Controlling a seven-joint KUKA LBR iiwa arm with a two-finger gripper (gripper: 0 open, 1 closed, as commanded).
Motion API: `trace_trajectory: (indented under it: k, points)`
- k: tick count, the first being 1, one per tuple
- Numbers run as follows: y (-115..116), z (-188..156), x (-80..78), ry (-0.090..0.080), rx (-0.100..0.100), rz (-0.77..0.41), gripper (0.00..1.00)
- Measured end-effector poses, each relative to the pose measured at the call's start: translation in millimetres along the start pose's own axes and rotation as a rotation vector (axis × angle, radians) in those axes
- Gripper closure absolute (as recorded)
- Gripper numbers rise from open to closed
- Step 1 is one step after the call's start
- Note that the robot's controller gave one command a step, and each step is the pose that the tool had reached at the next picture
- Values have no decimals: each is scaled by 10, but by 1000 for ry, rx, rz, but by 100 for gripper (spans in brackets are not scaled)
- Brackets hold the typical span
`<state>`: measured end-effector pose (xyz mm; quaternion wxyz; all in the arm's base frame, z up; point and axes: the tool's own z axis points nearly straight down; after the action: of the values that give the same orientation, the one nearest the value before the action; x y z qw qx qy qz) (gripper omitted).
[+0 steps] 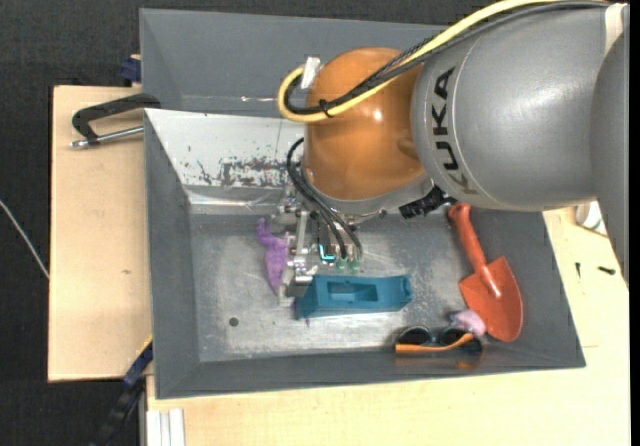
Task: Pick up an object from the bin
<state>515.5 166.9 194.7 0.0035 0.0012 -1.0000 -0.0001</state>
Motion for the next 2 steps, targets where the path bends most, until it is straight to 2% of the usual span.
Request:
trace_trajectory:
  k: [1,2]
  points:
    - [-10,-42,-20,-8,-2,2,100]
    - [-11,-42,-20,-8,-1,3,0]
